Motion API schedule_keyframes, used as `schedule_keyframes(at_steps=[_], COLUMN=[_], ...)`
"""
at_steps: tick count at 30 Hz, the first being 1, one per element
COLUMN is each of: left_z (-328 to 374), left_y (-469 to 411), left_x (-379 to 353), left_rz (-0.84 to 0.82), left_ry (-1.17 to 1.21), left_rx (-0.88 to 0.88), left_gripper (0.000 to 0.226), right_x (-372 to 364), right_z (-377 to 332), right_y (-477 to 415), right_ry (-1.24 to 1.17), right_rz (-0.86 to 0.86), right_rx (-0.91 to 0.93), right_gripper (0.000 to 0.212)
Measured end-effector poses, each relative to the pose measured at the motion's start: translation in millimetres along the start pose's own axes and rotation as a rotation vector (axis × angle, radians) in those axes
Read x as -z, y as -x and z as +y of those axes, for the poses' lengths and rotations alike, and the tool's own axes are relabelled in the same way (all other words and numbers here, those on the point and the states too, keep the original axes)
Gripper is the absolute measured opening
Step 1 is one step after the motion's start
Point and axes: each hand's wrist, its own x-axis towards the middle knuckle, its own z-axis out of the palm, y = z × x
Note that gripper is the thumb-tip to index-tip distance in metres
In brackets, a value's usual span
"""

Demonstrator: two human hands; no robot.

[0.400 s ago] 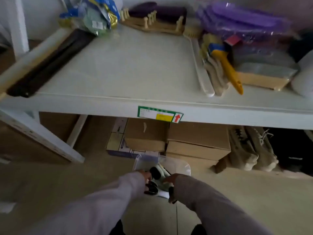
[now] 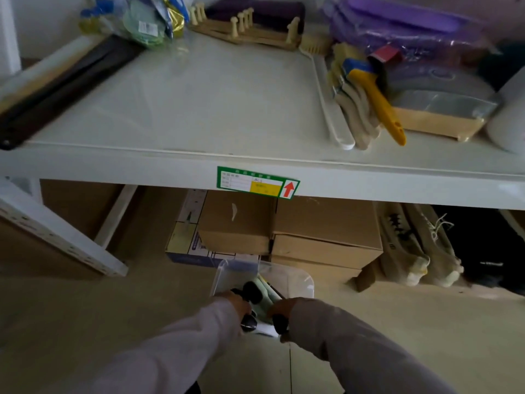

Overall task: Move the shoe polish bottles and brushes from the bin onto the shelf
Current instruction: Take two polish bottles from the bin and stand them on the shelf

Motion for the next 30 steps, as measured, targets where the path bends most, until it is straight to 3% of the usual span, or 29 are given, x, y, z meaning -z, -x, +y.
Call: schedule_keyframes(at_steps=[4, 8, 12, 14, 17, 20, 22, 24, 26, 27, 29, 30], left_z=[3.0, 1.8, 5.0, 7.5, 6.4, -4.1, -12.0, -20.0, -27.8, -29.8, -32.9, -34.1], left_y=[-0.1, -2.4, 12.8, 19.8, 32.0, 36.4, 40.3, 46.9, 57.1, 65.4, 88.8, 101.7], left_x=[5.7, 0.0, 9.1, 14.9, 24.3, 25.0, 24.5, 28.9, 38.6, 44.2, 55.8, 61.9], left_rz=[-0.030, 0.116, 0.207, 0.247, 0.279, 0.355, 0.453, 0.559, 0.629, 0.652, 0.690, 0.715], left_ry=[-0.055, 0.132, 0.294, 0.387, 0.539, 0.770, 0.961, 1.081, 1.111, 1.090, 1.033, 1.020], left_rx=[0.010, 0.034, 0.042, 0.049, 0.048, 0.042, 0.022, -0.011, -0.104, -0.158, -0.235, -0.270], left_gripper=[0.052, 0.042, 0.050, 0.044, 0.038, 0.041, 0.034, 0.032, 0.042, 0.046, 0.040, 0.035], right_x=[-3.0, 3.2, -0.7, -3.8, -1.1, 13.2, 27.3, 48.1, 70.5, 77.6, 91.1, 96.8], right_z=[2.0, -6.4, -7.4, -3.5, 5.9, 11.7, 7.4, -2.4, -5.4, -6.5, -11.4, -11.2], right_y=[-5.1, -19.0, -27.6, -23.9, -10.2, -9.8, -11.9, -10.8, -4.5, 2.9, 20.5, 28.7], right_ry=[-0.144, -0.205, -0.353, -0.476, -0.453, -0.517, -0.709, -0.699, -0.923, -0.883, -0.789, -0.836], right_rz=[0.145, 0.068, 0.004, 0.081, 0.244, 0.333, 0.339, 0.265, 0.199, 0.167, 0.163, 0.191], right_rx=[-0.083, -0.147, -0.194, -0.197, -0.212, -0.096, -0.094, -0.033, -0.011, 0.029, 0.162, 0.264], right_gripper=[0.045, 0.057, 0.058, 0.056, 0.053, 0.042, 0.039, 0.044, 0.050, 0.050, 0.064, 0.085])
